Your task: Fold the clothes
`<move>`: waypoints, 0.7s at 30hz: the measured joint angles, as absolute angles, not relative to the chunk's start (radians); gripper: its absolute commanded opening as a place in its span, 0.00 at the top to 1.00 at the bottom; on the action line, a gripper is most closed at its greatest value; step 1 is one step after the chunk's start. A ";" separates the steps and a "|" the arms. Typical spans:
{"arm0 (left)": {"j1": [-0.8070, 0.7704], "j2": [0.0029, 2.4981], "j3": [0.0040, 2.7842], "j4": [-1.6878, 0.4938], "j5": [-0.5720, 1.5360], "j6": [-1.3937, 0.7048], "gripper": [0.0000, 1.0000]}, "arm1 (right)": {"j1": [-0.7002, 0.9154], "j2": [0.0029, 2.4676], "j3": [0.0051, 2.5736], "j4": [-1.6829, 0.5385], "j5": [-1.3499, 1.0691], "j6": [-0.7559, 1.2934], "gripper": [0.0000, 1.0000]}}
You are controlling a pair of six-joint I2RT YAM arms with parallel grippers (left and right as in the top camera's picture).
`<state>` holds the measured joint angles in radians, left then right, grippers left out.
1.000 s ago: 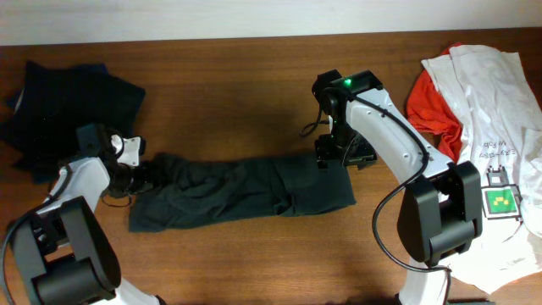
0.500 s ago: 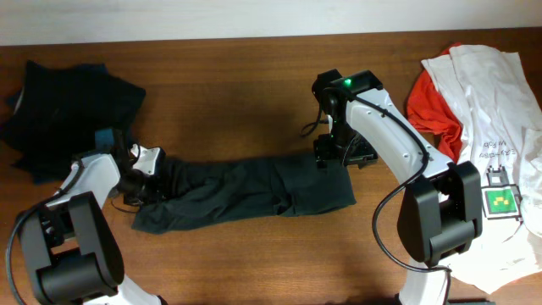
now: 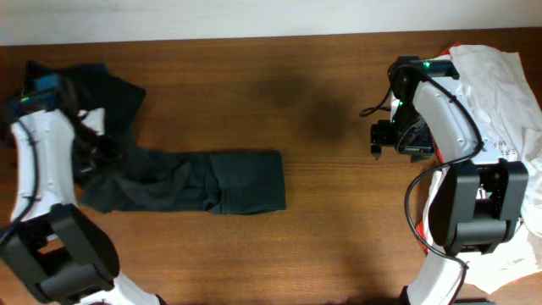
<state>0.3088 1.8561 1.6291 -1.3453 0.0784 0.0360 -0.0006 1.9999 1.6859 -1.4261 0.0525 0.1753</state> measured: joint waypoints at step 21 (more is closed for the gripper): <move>-0.333 1.856 1.627 -1.242 0.302 -0.140 0.84 | -0.001 2.000 1.686 -1.433 0.052 0.160 0.20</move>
<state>-0.3328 1.8565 1.6268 -1.2423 0.3016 -0.1402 -0.0006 1.9999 1.6859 -1.4330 0.0525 0.1600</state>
